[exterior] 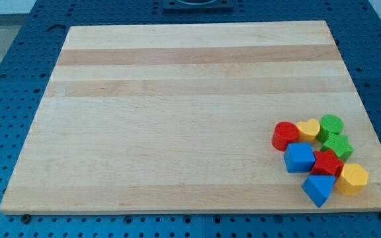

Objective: Move green circle towards top right

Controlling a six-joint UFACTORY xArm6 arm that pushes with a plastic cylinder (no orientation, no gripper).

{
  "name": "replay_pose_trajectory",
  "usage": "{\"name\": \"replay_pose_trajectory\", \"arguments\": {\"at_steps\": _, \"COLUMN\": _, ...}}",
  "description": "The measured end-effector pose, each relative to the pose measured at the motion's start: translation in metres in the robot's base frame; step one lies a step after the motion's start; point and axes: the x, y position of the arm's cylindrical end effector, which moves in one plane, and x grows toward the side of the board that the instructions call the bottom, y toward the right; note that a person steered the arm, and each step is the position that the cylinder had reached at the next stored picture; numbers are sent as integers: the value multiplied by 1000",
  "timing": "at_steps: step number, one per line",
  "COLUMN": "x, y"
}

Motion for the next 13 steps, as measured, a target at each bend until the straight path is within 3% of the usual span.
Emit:
{"name": "replay_pose_trajectory", "arguments": {"at_steps": 2, "x": 2, "y": 3}}
{"name": "replay_pose_trajectory", "arguments": {"at_steps": 3, "x": 25, "y": -9}}
{"name": "replay_pose_trajectory", "arguments": {"at_steps": 5, "x": 32, "y": -65}}
{"name": "replay_pose_trajectory", "arguments": {"at_steps": 8, "x": -26, "y": -152}}
{"name": "replay_pose_trajectory", "arguments": {"at_steps": 13, "x": -46, "y": -159}}
